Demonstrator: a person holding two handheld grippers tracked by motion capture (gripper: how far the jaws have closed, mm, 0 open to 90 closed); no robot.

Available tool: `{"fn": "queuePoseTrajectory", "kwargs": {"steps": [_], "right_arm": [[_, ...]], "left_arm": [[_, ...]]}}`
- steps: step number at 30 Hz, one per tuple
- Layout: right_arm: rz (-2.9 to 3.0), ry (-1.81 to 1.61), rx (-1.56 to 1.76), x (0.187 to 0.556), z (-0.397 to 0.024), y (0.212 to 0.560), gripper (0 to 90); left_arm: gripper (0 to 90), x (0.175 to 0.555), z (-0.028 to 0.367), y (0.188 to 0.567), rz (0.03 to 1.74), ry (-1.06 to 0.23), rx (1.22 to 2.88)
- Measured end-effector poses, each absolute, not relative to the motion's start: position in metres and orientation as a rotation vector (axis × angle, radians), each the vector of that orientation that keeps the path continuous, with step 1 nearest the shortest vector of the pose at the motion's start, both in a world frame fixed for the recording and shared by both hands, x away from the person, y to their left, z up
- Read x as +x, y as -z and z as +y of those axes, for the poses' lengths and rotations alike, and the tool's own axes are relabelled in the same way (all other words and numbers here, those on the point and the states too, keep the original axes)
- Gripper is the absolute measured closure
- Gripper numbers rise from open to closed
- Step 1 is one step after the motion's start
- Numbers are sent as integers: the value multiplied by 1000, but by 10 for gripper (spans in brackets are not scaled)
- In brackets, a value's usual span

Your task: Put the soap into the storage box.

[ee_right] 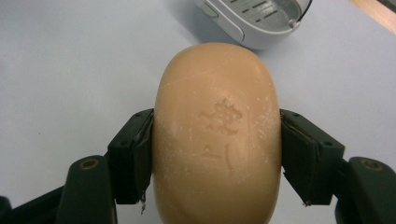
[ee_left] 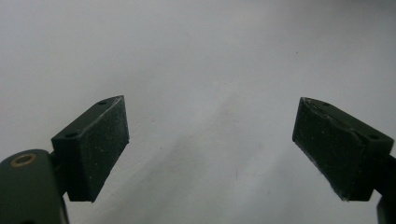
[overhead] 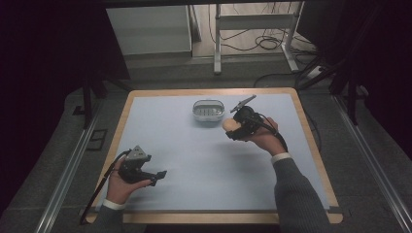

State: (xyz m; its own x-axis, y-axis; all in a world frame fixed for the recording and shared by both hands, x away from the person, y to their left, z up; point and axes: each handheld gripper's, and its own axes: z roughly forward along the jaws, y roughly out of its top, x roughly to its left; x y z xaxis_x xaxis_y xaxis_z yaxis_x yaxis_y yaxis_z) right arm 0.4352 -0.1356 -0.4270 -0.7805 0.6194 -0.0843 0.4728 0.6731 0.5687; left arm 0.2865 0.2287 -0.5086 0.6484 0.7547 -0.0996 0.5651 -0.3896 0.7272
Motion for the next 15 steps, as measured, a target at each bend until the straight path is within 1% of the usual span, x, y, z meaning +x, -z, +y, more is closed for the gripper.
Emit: {"fn": "queuePoseTrajectory", "kwargs": {"steps": [15], "right_arm": [[2610, -824, 861, 456, -137, 413, 323]], "left_arm": [[111, 287, 229, 509, 1017, -315, 2103]]}}
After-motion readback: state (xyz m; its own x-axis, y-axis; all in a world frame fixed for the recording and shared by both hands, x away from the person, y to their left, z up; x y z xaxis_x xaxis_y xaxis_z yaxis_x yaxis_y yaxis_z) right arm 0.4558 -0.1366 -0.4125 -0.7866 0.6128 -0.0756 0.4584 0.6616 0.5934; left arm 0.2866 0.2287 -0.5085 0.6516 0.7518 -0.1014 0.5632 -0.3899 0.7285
